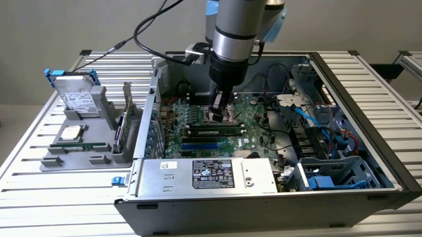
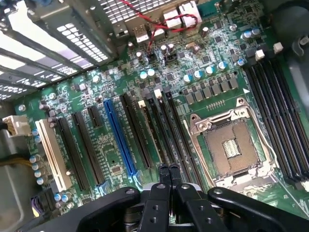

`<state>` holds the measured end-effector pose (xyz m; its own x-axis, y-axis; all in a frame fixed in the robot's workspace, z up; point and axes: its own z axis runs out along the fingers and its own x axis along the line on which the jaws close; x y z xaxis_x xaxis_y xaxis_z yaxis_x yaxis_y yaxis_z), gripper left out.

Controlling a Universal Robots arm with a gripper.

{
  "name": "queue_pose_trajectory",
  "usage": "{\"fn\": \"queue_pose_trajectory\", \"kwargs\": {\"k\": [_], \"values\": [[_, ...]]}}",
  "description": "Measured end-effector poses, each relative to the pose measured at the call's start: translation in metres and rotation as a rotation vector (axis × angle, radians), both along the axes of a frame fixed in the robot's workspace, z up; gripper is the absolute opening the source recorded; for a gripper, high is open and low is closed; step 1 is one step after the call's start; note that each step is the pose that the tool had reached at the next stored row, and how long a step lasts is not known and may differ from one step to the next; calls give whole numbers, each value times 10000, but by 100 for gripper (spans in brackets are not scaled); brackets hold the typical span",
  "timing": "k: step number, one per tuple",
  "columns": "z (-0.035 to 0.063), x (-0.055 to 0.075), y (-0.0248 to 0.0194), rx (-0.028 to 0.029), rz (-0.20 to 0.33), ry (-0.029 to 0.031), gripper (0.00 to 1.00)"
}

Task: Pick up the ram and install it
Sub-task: 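Press down the ram until it locks into place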

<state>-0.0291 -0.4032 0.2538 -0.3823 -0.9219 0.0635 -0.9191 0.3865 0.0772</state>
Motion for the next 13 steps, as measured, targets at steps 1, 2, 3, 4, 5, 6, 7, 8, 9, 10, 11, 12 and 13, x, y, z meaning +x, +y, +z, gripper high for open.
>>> {"fn": "queue_pose_trajectory", "kwargs": {"k": [1,2,3,4,5,6,7,8,9,10,11,12,13], "values": [[0,0,0,0,-154,0,10],[0,0,0,-1,-314,0,10],[0,0,0,0,-478,0,10],[0,0,0,-1,-643,0,10],[-1,0,0,0,-802,0,10],[-2,0,0,1,-960,0,10],[-2,0,0,1,-1112,0,10],[-3,0,0,0,-1255,0,10],[-4,0,0,-3,-1394,0,10],[-5,0,0,-6,-1537,-1,10],[-6,0,0,-12,-1673,-1,10],[-7,0,0,-19,-1806,-1,10],[-8,0,0,-30,-1940,-2,10]]}}
